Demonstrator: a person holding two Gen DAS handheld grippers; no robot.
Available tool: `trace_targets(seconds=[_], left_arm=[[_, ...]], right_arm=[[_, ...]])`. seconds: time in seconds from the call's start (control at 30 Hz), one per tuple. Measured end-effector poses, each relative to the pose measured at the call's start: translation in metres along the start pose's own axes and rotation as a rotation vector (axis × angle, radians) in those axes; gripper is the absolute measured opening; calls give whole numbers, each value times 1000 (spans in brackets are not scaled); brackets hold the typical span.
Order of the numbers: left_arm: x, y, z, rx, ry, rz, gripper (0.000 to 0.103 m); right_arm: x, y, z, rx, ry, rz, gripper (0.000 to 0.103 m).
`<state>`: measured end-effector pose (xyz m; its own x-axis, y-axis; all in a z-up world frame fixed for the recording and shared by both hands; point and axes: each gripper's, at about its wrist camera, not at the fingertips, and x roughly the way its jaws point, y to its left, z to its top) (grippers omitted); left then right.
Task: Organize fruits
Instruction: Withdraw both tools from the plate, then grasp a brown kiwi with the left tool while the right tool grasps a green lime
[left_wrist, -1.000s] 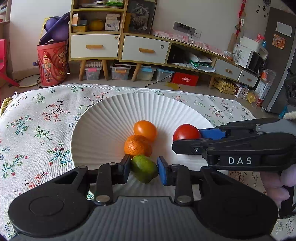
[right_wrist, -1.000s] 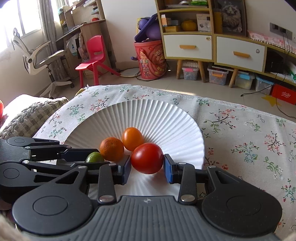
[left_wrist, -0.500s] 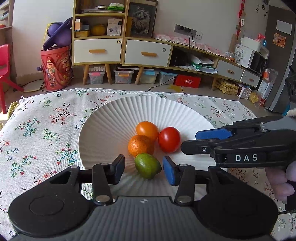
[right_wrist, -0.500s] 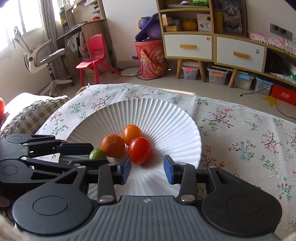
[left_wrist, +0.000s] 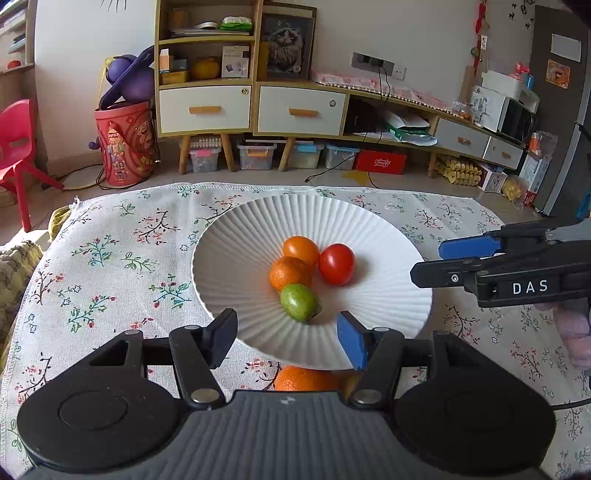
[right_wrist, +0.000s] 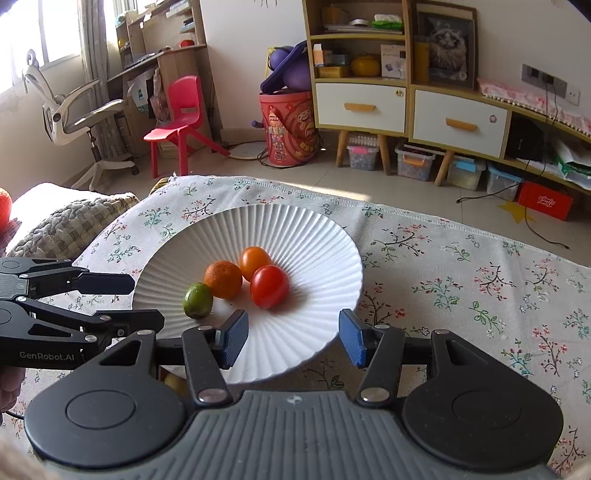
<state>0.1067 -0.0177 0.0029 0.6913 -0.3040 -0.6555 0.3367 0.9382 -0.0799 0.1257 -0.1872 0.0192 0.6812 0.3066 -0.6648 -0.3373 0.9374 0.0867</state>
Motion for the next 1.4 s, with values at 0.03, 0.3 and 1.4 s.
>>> trace_targets(seconds=[0.03,0.3,1.4], left_arm=[[-2,0,0,-2,-2,0,51],[-12,-7,-4,27,15,6,62],[-20,3,-72,-48,84,165,92]], right_arm=[[-3,1,-1,-2,-4,-3,53],[-16,3,-4,-16,-25,-6,64],[-18,22,-63,36,72,-168,102]])
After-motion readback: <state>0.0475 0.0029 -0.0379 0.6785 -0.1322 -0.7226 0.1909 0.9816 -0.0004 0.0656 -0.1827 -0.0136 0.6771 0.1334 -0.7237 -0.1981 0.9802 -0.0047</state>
